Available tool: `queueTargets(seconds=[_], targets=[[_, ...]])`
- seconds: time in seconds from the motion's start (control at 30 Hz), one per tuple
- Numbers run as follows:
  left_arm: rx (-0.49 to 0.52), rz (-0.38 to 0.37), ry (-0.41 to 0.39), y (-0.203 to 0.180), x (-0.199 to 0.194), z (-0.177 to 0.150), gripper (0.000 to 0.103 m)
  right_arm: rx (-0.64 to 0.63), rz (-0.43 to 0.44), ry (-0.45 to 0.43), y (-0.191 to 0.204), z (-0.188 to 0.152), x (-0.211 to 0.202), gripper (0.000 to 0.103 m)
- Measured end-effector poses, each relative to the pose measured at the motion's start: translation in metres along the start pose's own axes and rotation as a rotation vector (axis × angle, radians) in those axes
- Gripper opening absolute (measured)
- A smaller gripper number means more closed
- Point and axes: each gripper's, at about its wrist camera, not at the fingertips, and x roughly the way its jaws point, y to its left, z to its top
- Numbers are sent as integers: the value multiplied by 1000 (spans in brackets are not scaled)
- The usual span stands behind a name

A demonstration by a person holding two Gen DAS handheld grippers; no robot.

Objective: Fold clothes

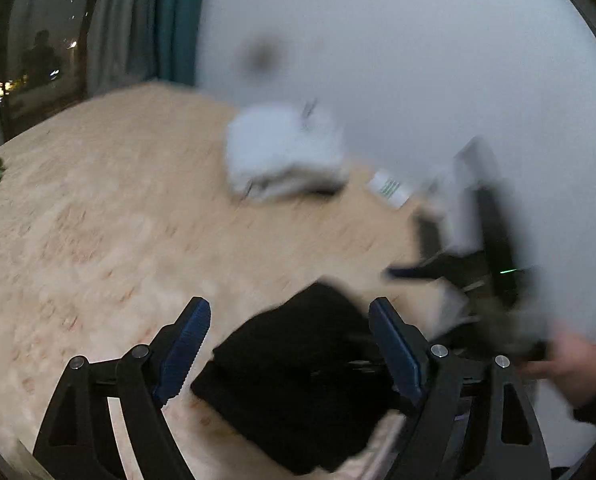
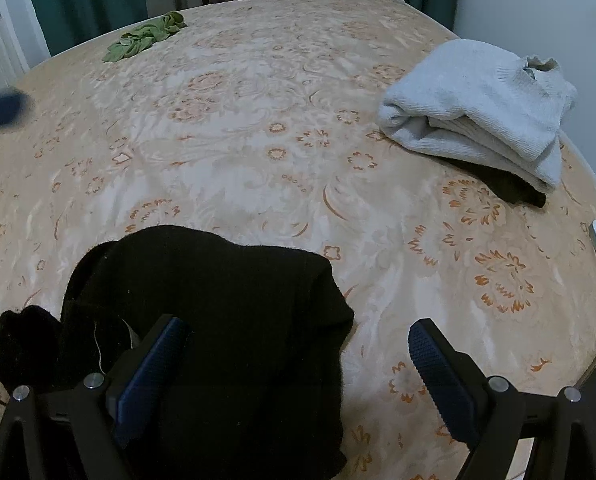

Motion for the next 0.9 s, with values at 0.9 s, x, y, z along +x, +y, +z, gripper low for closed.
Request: queueTargets(seconds=[0.9], targets=[[-16,104,123,-56,10,-33,83,-17,1,25,-8,-45,-20,97]])
